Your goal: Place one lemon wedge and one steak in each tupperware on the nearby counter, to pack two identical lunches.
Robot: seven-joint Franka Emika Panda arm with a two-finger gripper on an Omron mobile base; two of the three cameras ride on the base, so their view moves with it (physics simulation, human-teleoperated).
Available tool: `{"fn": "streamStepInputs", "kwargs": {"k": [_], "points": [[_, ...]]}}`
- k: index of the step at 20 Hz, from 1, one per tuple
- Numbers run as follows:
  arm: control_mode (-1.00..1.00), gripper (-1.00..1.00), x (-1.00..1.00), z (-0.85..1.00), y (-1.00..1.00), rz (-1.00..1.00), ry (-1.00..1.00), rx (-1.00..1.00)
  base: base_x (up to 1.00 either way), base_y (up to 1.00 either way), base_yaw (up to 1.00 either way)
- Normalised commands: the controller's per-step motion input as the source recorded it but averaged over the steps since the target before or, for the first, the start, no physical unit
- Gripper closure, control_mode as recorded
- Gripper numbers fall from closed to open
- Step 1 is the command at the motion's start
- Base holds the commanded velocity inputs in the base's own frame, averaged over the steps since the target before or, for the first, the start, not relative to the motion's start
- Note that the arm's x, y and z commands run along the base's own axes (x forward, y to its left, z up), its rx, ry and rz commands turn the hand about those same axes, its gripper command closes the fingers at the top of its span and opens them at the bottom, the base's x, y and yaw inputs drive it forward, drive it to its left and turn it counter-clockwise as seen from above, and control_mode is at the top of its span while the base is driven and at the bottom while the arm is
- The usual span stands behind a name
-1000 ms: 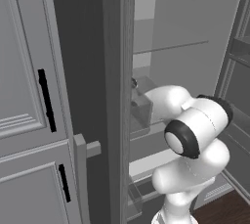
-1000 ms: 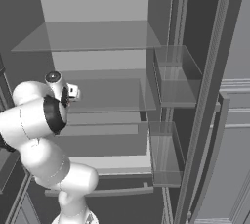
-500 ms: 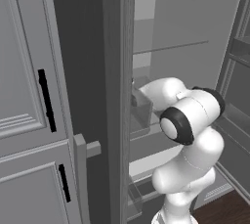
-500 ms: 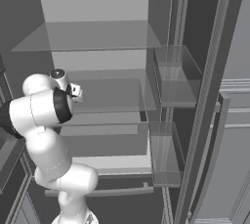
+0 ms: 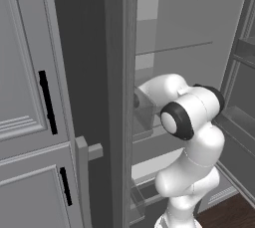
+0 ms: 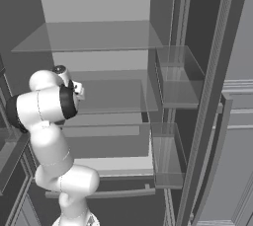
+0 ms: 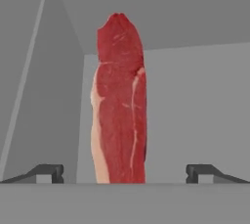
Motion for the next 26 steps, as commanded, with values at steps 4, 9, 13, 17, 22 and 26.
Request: {"fn": "streamStepInputs", "kwargs": {"k": [4,9,13,17,22,26], "points": [[-1.0,-1.0,0.0,-0.13,0.0,0.0,0.04,0.0,0.0,0.0,0.0],[-1.0,-1.0,0.0,-0.19,0.0,0.0,0.0,0.0,0.0,0.0,0.0],[-1.0,-1.0,0.0,-0.49,0.0,0.0,0.0,-0.02,0.0,0.0,0.0],[-1.0,1.0,0.0,-0.63,0.0,0.0,0.0,-0.04,0.0,0.0,0.0],[-1.0,1.0,0.01,-0.36,-0.06,0.0,-0.04,0.0,0.0,0.0,0.0],[-1.0,1.0,0.0,-0.02,0.0,0.0,-0.03,0.0,0.0,0.0,0.0]]}}
